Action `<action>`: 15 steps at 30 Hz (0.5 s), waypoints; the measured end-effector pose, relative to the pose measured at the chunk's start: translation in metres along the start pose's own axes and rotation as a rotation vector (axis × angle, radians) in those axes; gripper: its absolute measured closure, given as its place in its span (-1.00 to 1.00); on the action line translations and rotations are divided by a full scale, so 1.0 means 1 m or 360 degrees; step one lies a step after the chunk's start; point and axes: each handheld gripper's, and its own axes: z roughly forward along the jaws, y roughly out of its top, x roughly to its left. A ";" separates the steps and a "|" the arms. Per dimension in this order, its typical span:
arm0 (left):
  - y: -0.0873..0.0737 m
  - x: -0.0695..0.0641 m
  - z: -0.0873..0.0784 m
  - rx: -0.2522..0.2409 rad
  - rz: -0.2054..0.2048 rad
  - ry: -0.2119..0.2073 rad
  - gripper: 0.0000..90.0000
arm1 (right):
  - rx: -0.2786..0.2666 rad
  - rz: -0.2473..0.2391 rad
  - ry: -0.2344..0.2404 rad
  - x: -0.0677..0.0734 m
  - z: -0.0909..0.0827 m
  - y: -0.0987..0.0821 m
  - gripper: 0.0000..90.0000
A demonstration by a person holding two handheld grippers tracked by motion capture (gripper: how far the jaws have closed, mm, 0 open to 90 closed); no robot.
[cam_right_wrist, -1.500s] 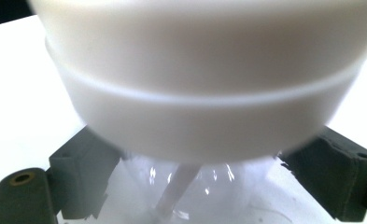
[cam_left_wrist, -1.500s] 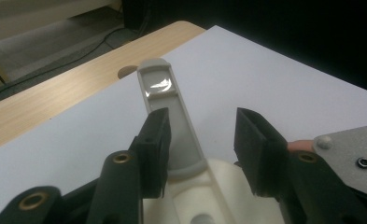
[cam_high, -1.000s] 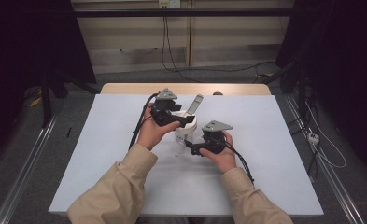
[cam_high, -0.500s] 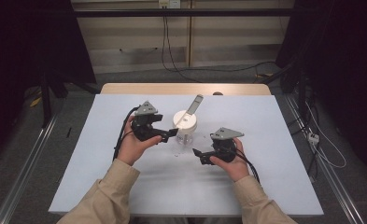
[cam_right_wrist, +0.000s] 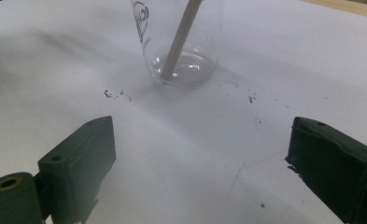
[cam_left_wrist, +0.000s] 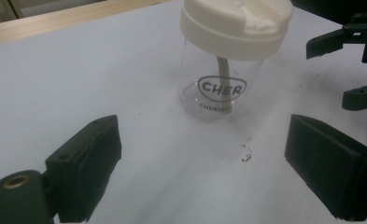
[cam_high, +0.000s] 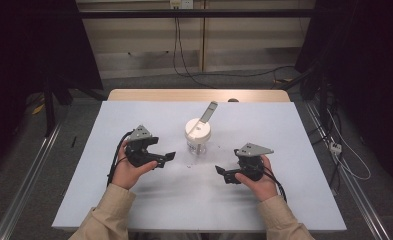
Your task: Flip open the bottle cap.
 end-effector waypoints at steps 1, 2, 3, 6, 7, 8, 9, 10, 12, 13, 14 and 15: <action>-0.005 0.001 -0.002 0.0001 0.0007 0.0000 -0.79 | 0.0004 0.0005 0.0000 -0.001 -0.004 -0.003 -0.82; -0.005 0.001 -0.002 0.0001 0.0007 0.0000 -0.79 | -0.0001 0.0006 -0.0006 -0.002 -0.006 -0.004 -0.82; -0.007 0.001 -0.004 0.0000 -0.0002 -0.0001 -0.80 | -0.0004 0.0007 -0.0014 -0.002 -0.008 -0.005 -0.82; -0.016 0.003 -0.010 -0.0009 -0.0026 0.0005 -0.81 | -0.0009 0.0008 -0.0018 -0.004 -0.015 -0.008 -0.82; -0.018 0.004 -0.011 -0.0013 -0.0031 0.0007 -0.81 | -0.0015 0.0009 -0.0022 -0.005 -0.018 -0.009 -0.83; -0.020 0.004 -0.012 -0.0014 -0.0036 0.0014 -0.81 | -0.0022 0.0012 -0.0027 -0.006 -0.020 -0.010 -0.83; -0.020 0.004 -0.012 -0.0014 -0.0036 0.0014 -0.81 | -0.0024 0.0019 -0.0027 -0.007 -0.023 -0.011 -0.83; -0.022 0.004 -0.014 -0.0018 -0.0046 0.0019 -0.81 | -0.0026 0.0024 -0.0028 -0.008 -0.025 -0.012 -0.83; -0.026 0.004 -0.018 -0.0022 -0.0038 0.0026 -0.82 | -0.0025 0.0031 -0.0030 -0.010 -0.029 -0.015 -0.83; -0.027 0.004 -0.018 -0.0020 -0.0046 0.0028 -0.82 | -0.0024 0.0038 -0.0036 -0.011 -0.030 -0.016 -0.84; -0.028 0.004 -0.019 -0.0017 -0.0047 0.0030 -0.82 | -0.0030 0.0039 -0.0044 -0.012 -0.032 -0.017 -0.84; -0.030 0.004 -0.020 -0.0019 -0.0038 0.0031 -0.82 | -0.0033 0.0040 -0.0043 -0.013 -0.033 -0.018 -0.84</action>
